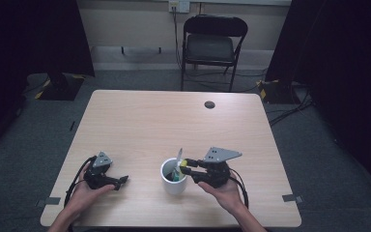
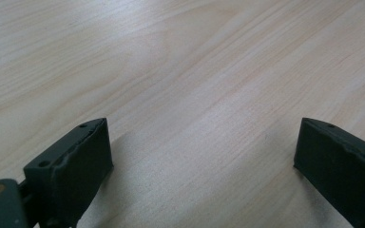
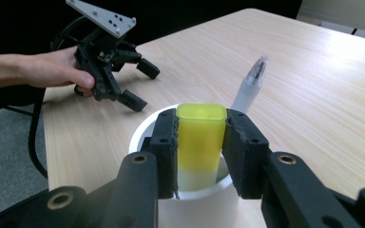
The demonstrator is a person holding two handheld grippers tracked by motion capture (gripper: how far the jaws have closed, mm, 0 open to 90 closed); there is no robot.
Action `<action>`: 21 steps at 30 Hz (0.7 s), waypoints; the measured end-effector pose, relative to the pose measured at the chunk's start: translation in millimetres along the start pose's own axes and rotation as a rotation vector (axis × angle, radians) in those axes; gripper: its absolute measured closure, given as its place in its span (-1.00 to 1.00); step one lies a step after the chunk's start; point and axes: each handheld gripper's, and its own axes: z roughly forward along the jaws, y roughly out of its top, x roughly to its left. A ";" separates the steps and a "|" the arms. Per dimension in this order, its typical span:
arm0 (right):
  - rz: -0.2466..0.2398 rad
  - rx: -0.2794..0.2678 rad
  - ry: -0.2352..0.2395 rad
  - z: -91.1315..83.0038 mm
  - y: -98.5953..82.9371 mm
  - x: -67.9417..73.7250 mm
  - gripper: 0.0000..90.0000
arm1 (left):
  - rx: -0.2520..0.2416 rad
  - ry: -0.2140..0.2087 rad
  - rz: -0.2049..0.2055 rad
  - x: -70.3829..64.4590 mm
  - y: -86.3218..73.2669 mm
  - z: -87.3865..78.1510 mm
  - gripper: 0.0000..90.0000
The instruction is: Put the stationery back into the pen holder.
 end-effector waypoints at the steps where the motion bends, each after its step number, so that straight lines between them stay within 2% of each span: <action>1: -0.003 0.000 0.001 0.1 -0.9 -0.3 0.49 | -0.001 0.000 -0.001 -0.1 -0.1 0.0 -0.90; 4: 0.000 0.012 -0.001 -0.6 -4.0 -0.5 0.49 | -0.009 -0.002 -0.015 -1.2 -0.9 0.1 -0.90; 9: 0.001 0.028 -0.004 -0.1 -7.3 0.1 0.47 | -0.009 -0.002 -0.015 -1.2 -0.9 0.1 -0.90; 14: 0.011 0.021 -0.006 -1.0 -7.1 -1.6 0.30 | -0.009 -0.002 -0.015 -1.3 -1.0 0.1 -0.90; 21: 0.024 0.007 0.004 -1.4 -4.6 -4.1 0.18 | -0.009 -0.002 -0.015 -1.3 -1.0 0.1 -0.90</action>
